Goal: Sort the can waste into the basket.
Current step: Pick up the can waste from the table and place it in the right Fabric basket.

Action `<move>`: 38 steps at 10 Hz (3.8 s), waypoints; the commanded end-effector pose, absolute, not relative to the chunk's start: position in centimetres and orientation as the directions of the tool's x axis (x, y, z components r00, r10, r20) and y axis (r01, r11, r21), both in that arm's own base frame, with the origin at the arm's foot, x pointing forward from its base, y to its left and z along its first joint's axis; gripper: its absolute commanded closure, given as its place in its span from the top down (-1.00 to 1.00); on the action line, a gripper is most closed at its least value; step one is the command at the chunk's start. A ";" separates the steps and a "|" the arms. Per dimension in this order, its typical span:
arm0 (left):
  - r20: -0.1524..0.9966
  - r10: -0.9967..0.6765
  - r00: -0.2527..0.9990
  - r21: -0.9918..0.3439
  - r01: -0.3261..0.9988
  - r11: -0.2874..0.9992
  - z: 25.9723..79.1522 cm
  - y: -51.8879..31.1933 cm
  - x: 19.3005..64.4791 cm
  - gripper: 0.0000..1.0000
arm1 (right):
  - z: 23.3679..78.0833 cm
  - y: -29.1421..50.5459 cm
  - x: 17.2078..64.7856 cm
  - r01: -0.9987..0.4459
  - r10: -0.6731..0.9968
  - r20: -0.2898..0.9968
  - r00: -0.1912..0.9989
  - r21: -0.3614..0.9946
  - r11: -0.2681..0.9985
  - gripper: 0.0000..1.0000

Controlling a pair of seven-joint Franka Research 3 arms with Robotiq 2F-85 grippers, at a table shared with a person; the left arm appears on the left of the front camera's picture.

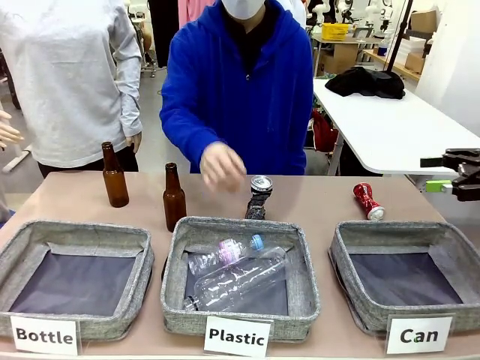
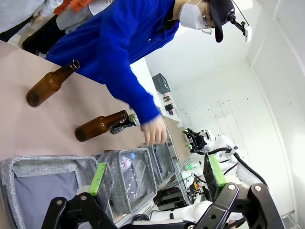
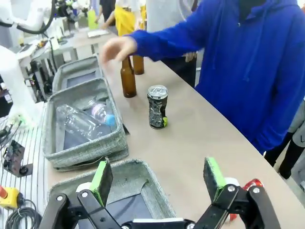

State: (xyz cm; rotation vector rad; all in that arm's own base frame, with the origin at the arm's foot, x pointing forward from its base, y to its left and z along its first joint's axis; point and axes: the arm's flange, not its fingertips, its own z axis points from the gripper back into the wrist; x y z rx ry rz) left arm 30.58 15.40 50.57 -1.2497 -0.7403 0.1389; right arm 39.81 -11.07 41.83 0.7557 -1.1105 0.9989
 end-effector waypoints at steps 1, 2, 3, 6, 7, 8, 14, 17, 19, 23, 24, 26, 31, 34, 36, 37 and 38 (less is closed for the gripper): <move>0.451 0.476 0.755 -0.886 0.315 0.340 50.6 15.4 30.6 1.00 | 41.8 -7.9 42.0 -0.940 0.306 0.949 0.073 -0.037 0.339 1.00; 0.451 0.476 0.755 -0.886 0.315 0.340 50.6 15.4 30.6 1.00 | 41.5 -6.2 43.3 -0.953 0.336 0.939 0.072 -0.035 0.302 1.00; 0.451 0.476 0.755 -0.886 0.315 0.340 50.6 15.4 30.6 1.00 | 41.2 -4.1 44.7 -0.964 0.358 0.931 0.064 -0.035 0.263 1.00; 0.451 0.476 0.755 -0.886 0.315 0.340 50.6 15.4 30.6 1.00 | 39.5 2.7 48.8 -0.983 0.457 0.889 0.005 -0.079 0.164 1.00; 0.451 0.476 0.755 -0.886 0.315 0.340 50.6 15.4 30.6 1.00 | 38.8 4.9 49.8 -0.988 0.473 0.881 -0.015 -0.087 0.131 1.00; 0.451 0.476 0.755 -0.886 0.315 0.340 50.6 15.4 30.6 1.00 | 37.9 7.1 50.9 -0.989 0.491 0.871 -0.026 -0.094 0.114 1.00; 0.451 0.476 0.755 -0.886 0.315 0.340 50.6 15.4 30.6 1.00 | 30.6 16.3 54.1 -0.995 0.529 0.849 -0.014 -0.062 0.074 1.00; 0.451 0.476 0.755 -0.886 0.315 0.340 50.6 15.4 30.6 1.00 | 28.6 17.7 54.7 -0.996 0.544 0.839 0.017 -0.036 0.087 1.00; 0.451 0.476 0.755 -0.886 0.315 0.340 50.6 15.4 30.6 1.00 | 27.9 17.9 55.0 -0.994 0.523 0.852 0.031 -0.027 0.102 1.00; 0.451 0.476 0.755 -0.886 0.315 0.340 50.6 15.4 30.6 1.00 | 26.9 17.6 56.6 -0.986 0.387 0.921 0.041 -0.026 0.165 1.00; 0.451 0.476 0.755 -0.886 0.315 0.340 50.6 15.4 30.6 1.00 | 26.7 17.6 56.8 -0.986 0.361 0.932 0.038 -0.023 0.165 1.00; 0.451 0.476 0.755 -0.886 0.315 0.340 50.6 15.4 30.6 1.00 | 26.4 17.8 57.0 -0.991 0.294 0.954 0.056 0.018 0.131 1.00; 0.451 0.476 0.755 -0.886 0.315 0.340 50.6 15.4 30.6 1.00 | 26.1 17.5 57.2 -0.996 0.268 0.961 0.067 0.051 0.067 -0.11; 0.451 0.476 0.755 -0.886 0.315 0.340 50.6 15.4 30.6 1.00 | 26.1 17.4 57.1 -0.997 0.264 0.962 0.072 0.059 0.057 -1.00; 0.451 0.476 0.755 -0.886 0.315 0.340 50.6 15.4 30.6 1.00 | 26.1 17.4 57.1 -0.996 0.260 0.962 0.083 0.070 0.056 -0.74; 0.451 0.476 0.755 -0.886 0.315 0.340 50.6 15.4 30.6 1.00 | 26.0 17.4 57.1 -0.996 0.260 0.962 0.085 0.073 0.056 -0.93; 0.451 0.476 0.755 -0.886 0.315 0.340 50.6 15.4 30.6 1.00 | 26.0 17.4 57.2 -0.996 0.261 0.961 0.088 0.076 0.056 -1.00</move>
